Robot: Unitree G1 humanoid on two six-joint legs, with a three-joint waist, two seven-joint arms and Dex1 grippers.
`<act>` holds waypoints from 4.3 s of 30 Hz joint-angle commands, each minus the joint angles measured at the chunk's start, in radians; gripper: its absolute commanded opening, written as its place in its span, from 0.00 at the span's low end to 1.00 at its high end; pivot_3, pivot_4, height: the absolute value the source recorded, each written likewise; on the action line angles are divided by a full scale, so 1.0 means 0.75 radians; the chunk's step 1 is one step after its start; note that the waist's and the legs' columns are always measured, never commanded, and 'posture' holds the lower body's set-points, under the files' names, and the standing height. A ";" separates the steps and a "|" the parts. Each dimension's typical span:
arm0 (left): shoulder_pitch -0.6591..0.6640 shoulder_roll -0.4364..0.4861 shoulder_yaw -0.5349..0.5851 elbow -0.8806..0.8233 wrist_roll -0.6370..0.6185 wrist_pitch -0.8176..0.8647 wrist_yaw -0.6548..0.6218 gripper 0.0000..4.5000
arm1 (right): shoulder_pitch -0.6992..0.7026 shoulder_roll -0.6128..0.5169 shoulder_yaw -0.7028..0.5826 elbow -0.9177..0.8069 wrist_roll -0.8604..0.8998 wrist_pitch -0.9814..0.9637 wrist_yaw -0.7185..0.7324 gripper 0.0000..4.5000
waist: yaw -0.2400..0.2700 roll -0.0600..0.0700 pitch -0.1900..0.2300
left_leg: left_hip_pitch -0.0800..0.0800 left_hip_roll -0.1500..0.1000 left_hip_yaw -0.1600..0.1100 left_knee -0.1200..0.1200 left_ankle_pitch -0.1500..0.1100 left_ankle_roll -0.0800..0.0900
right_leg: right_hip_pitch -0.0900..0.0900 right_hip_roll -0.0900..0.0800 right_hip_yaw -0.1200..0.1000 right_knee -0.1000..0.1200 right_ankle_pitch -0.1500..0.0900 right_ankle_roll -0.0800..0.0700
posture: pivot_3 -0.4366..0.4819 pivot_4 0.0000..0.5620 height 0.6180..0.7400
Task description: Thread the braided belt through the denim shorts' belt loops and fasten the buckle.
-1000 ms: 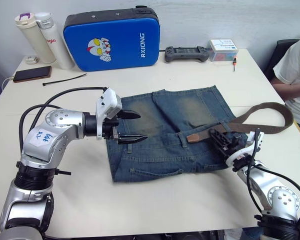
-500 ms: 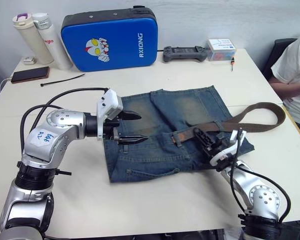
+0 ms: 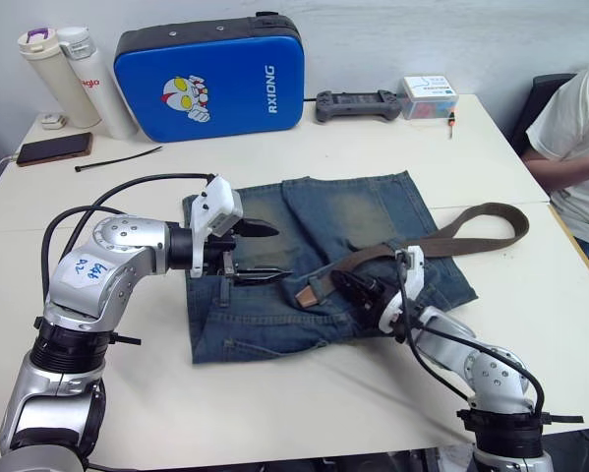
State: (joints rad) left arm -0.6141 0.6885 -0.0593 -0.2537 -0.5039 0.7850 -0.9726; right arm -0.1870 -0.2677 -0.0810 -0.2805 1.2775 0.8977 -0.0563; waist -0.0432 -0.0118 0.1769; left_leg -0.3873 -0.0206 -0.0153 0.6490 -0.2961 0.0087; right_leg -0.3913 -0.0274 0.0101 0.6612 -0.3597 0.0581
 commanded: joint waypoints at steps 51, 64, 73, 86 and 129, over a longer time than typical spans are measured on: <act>-0.037 -0.012 -0.064 0.049 0.042 -0.088 -0.041 1.00 | -0.069 -0.053 0.081 -0.142 0.480 -0.005 -0.473 0.35 | 0.020 0.001 0.000 | -0.006 -0.001 0.000 0.002 0.001 0.002 | -0.002 -0.001 -0.001 0.002 0.000 0.000 | 0.48 0.27 1.00; -0.050 -0.010 -0.105 0.067 0.042 -0.122 -0.116 1.00 | -0.059 -1.147 0.187 -0.668 -0.258 0.025 0.647 0.99 | 0.024 0.006 0.004 | -0.009 -0.003 0.000 0.005 -0.001 0.006 | -0.002 -0.001 -0.001 -0.003 0.000 0.000 | 0.48 0.27 1.00; 0.055 0.161 -0.025 -0.042 -0.001 -0.071 -0.190 1.00 | -0.001 -1.240 0.554 -0.420 -1.183 -0.549 1.089 0.99 | 0.025 0.001 0.004 | -0.007 -0.002 0.000 0.007 0.000 0.004 | -0.001 -0.001 -0.001 -0.004 0.000 0.000 | 0.48 0.27 1.00; 0.139 0.139 0.033 -0.154 -0.059 0.037 -0.058 1.00 | -0.075 -1.151 0.544 -0.027 -1.586 -0.800 1.240 0.04 | 0.028 0.000 0.003 | -0.005 -0.002 -0.001 0.015 -0.001 0.003 | 0.003 -0.002 -0.001 0.001 0.000 -0.001 | 0.48 0.27 1.00; 0.045 -0.001 -0.081 -0.049 -0.021 -0.039 -0.040 1.00 | -0.362 -0.727 -0.512 0.008 -0.668 0.838 1.209 0.98 | 0.059 0.006 0.005 | -0.005 -0.002 -0.002 0.019 -0.004 0.005 | 0.005 -0.002 -0.002 0.001 0.000 0.000 | 0.48 0.27 1.00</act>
State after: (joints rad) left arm -0.5723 0.6804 -0.1361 -0.2632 -0.5115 0.7628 -0.9975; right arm -0.4407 -0.8670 -0.3762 -0.2568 0.7404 1.3903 0.9368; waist 0.0011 -0.0071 0.1808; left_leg -0.3910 -0.0223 -0.0165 0.6631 -0.2986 0.0122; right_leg -0.3878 -0.0294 0.0086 0.6619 -0.3595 0.0580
